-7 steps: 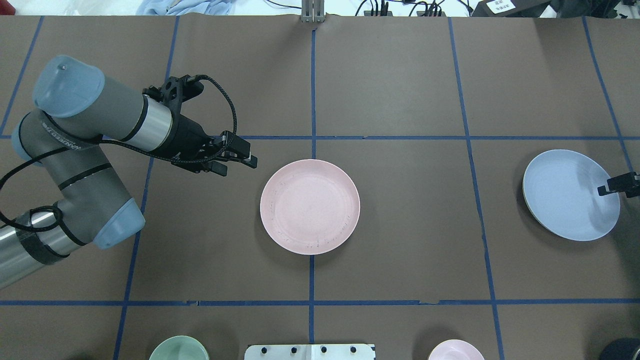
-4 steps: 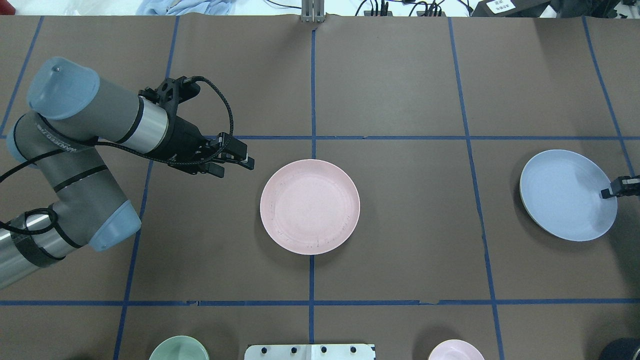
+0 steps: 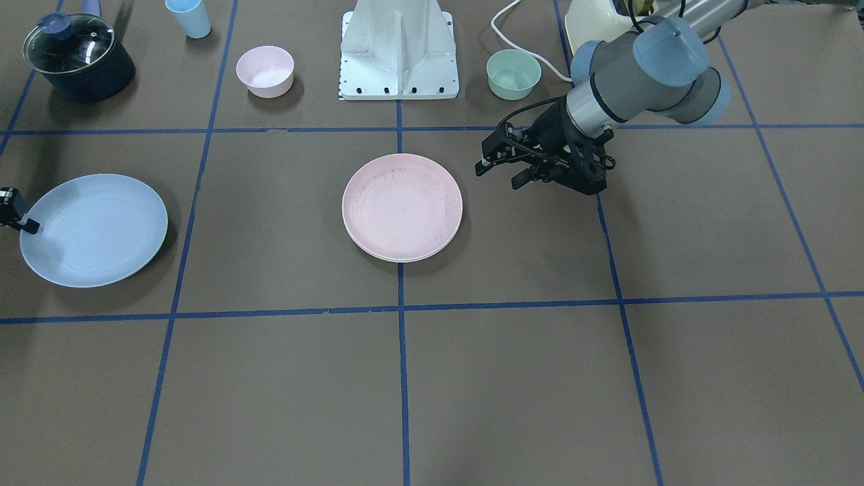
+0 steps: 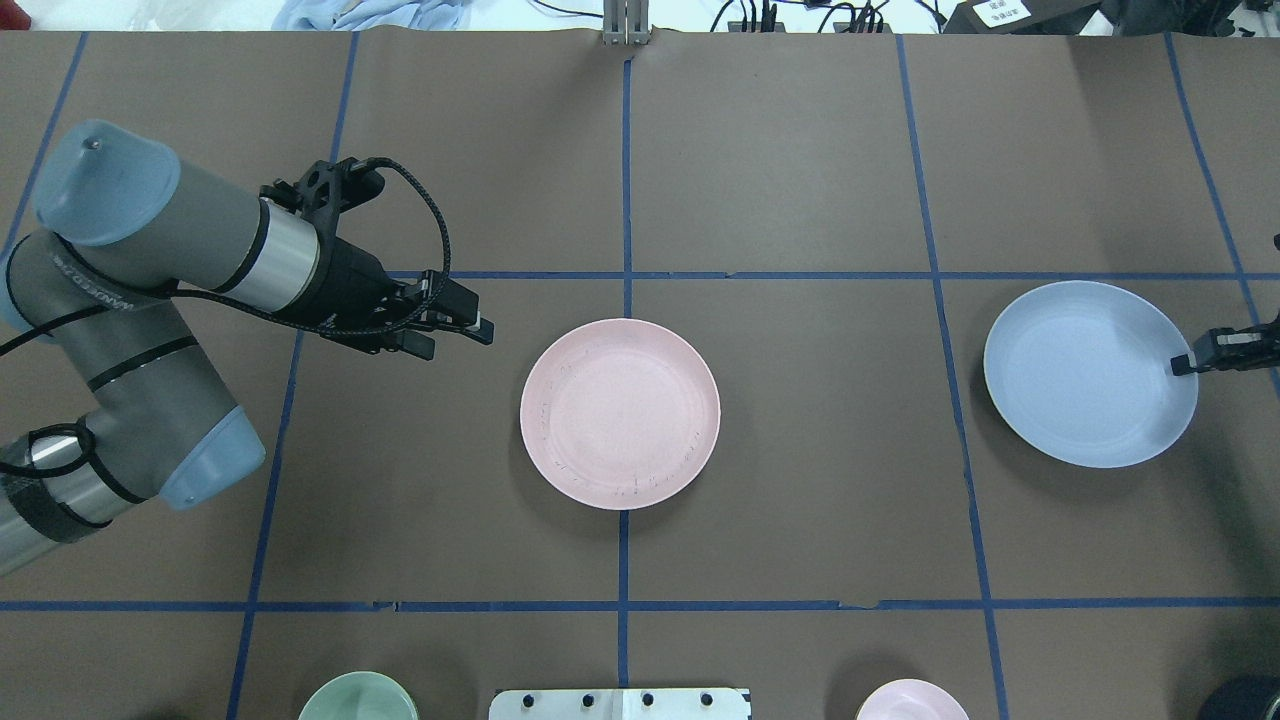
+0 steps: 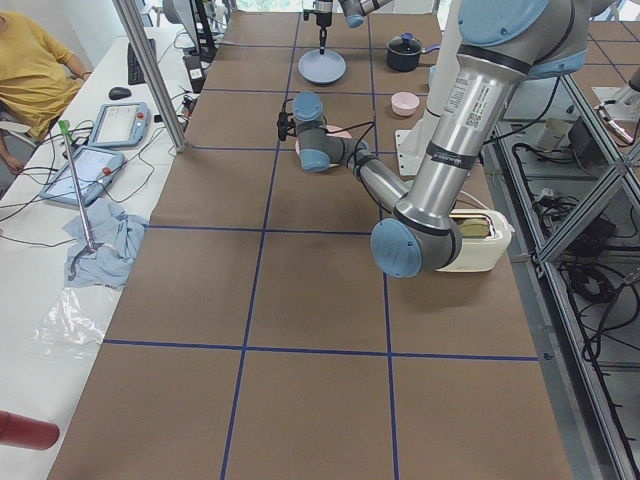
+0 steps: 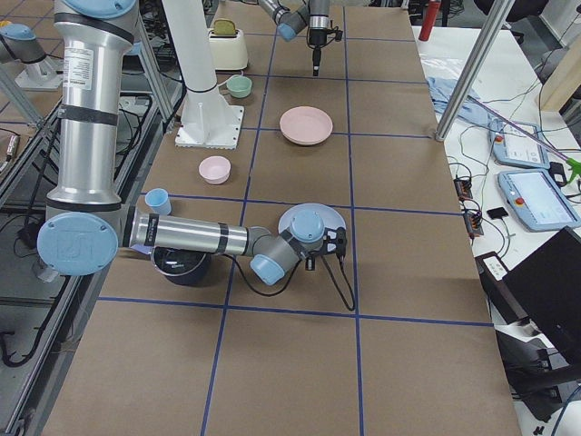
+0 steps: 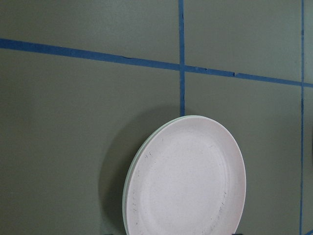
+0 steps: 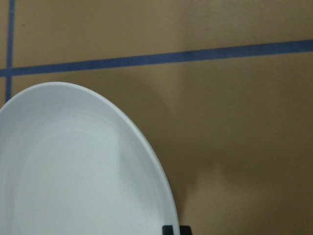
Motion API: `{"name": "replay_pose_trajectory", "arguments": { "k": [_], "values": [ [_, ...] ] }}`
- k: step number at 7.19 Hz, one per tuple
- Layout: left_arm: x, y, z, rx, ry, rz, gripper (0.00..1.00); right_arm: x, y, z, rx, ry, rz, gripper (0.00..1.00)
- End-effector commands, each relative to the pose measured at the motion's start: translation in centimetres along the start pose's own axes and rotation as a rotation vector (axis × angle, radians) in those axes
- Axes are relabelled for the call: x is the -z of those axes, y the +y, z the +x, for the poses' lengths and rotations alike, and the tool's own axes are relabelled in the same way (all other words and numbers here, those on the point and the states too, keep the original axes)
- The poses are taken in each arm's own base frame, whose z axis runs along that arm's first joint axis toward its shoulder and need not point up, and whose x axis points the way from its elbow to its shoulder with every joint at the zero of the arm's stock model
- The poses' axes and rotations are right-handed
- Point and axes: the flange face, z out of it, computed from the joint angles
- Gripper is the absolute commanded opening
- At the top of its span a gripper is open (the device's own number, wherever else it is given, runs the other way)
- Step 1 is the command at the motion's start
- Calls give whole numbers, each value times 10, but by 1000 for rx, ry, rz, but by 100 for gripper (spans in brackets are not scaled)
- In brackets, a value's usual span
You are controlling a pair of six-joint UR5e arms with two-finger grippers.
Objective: Stack three plates with pink and blue
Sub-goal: 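Carry the light blue plate with the right gripper over the pink plate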
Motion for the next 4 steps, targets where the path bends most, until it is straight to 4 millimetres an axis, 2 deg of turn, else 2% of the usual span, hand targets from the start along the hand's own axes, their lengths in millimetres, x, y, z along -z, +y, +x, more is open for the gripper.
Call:
{"name": "replay_pose_trajectory", "arguments": {
  "k": [1, 2, 3, 4],
  "values": [
    [31, 3, -52, -38, -48, 16, 83, -9, -15, -113, -102, -97, 1, 0],
    [43, 4, -79, -76, -72, 9, 83, -27, -18, -177, -150, -137, 5, 0],
    [42, 5, -90, -85, -86, 4, 83, -50, -10, -249, -203, -182, -5, 0],
    [40, 5, -91, -85, -88, 1, 83, -78, 6, -314, -251, -223, -18, 0]
  ]
}}
